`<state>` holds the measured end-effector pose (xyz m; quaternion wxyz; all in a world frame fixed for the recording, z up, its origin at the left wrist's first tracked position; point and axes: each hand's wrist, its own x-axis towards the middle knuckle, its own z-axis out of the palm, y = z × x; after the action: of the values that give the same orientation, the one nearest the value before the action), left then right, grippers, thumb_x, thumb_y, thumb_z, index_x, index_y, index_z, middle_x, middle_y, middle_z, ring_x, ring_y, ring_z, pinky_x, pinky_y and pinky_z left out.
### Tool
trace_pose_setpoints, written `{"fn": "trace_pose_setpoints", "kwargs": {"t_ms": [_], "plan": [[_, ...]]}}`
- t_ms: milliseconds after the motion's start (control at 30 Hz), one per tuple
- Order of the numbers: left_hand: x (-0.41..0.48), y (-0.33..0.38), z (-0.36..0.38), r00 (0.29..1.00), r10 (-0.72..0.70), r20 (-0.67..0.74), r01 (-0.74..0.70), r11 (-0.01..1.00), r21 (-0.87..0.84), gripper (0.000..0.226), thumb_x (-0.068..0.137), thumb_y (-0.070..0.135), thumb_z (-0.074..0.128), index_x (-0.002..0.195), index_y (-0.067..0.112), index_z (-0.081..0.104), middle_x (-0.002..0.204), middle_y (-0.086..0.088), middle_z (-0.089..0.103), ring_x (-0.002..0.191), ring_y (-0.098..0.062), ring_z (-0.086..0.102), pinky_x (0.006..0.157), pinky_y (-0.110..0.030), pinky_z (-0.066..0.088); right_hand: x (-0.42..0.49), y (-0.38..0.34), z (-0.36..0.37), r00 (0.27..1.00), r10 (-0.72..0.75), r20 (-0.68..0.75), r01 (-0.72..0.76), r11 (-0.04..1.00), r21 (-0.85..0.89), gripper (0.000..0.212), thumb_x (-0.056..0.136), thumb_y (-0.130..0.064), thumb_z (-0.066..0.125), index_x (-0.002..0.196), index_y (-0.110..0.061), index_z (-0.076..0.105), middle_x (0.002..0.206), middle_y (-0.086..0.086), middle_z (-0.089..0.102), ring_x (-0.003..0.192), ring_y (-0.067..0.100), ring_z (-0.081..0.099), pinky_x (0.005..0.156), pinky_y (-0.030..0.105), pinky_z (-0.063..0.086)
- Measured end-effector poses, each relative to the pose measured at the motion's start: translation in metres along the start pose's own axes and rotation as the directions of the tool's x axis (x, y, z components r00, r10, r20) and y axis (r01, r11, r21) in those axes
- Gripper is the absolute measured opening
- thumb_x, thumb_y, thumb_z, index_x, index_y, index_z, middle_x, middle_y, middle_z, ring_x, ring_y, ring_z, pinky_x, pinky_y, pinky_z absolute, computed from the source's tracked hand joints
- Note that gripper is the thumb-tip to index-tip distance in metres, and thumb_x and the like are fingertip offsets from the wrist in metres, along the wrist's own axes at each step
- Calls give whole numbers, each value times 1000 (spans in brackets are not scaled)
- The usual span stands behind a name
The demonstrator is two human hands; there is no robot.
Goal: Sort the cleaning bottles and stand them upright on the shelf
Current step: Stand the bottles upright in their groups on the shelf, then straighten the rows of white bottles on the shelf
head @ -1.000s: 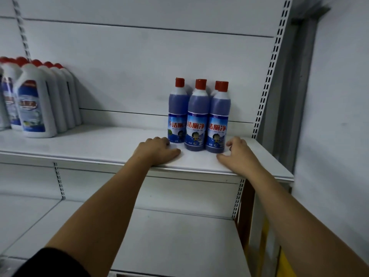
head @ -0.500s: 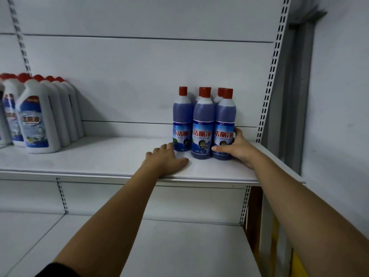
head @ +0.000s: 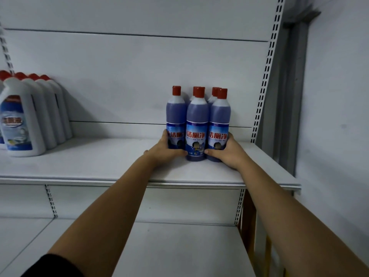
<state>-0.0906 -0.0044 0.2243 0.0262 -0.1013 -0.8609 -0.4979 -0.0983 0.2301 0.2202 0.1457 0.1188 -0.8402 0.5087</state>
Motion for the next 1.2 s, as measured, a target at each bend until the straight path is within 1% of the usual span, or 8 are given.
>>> {"fn": "trace_pose_setpoints", "kwargs": {"t_ms": [233, 400, 500, 567, 633, 867, 1000, 1200], "plan": [[-2, 4, 1, 999, 30, 31, -30, 1000, 6, 95, 84, 17, 75, 153, 28, 12, 137, 3, 42, 123, -15, 44, 104, -34, 37, -1, -1, 0, 1000, -10, -13, 10, 1000, 26, 85, 70, -17, 87, 140, -17, 39, 126, -1, 61, 108, 15, 59, 92, 29, 45], [-3, 1, 5, 997, -55, -57, 67, 970, 233, 112, 60, 69, 69, 150, 37, 11, 147, 3, 46, 136, -29, 44, 115, -61, 23, -3, -4, 1, 1000, 9, -19, -9, 1000, 1, 79, 72, -21, 86, 137, -17, 43, 125, 0, 62, 109, 16, 60, 91, 30, 45], [-13, 5, 10, 991, -108, -73, 130, 847, 515, 99, 73, 79, 52, 150, 22, 25, 148, -4, 48, 133, -31, 46, 115, -55, 25, -8, -9, -5, 992, 93, 84, -68, 963, -260, 63, 83, -46, 72, 137, -21, 51, 131, 4, 62, 116, 24, 59, 96, 34, 45], [-16, 4, 10, 992, -100, -77, 126, 778, 616, 85, 84, 73, 47, 148, 18, 32, 147, -9, 49, 131, -31, 48, 113, -49, 32, -17, -11, -13, 943, 272, 194, -116, 812, -572, 66, 90, -62, 51, 141, -20, 48, 139, 9, 56, 122, 29, 55, 102, 37, 43], [-18, 1, 10, 995, -80, -66, 104, 730, 676, 77, 89, 69, 43, 145, 16, 38, 143, -10, 52, 127, -30, 51, 109, -46, 37, -26, -7, -19, 917, 349, 191, -115, 694, -711, 70, 93, -65, 41, 143, -16, 46, 142, 11, 53, 123, 29, 54, 104, 40, 43], [-27, -2, 7, 999, -30, -21, 36, 692, 721, 66, 93, 64, 41, 143, 21, 43, 142, -9, 52, 124, -28, 52, 104, -45, 42, -69, -10, -2, 994, -45, -102, -43, 686, -726, 32, 89, -37, 54, 108, -18, 72, 101, 6, 67, 88, 24, 61, 76, 35, 54], [-46, -4, -4, 1000, 3, -5, 2, 714, 700, 60, 94, 59, 45, 143, 24, 46, 144, -7, 51, 126, -26, 51, 105, -44, 43, -73, -34, 32, 997, -74, -26, 39, 754, -656, 24, 86, -31, 57, 97, -17, 74, 94, 5, 69, 82, 23, 61, 72, 34, 54], [-79, -34, -66, 998, 23, -52, 23, 673, 739, 60, 91, 65, 46, 139, 29, 51, 141, -5, 54, 125, -28, 51, 104, -44, 44, -68, -82, 108, 993, -53, 104, 109, 741, -662, 30, 89, -34, 52, 106, -17, 70, 109, 6, 67, 94, 24, 62, 84, 40, 54]]}}
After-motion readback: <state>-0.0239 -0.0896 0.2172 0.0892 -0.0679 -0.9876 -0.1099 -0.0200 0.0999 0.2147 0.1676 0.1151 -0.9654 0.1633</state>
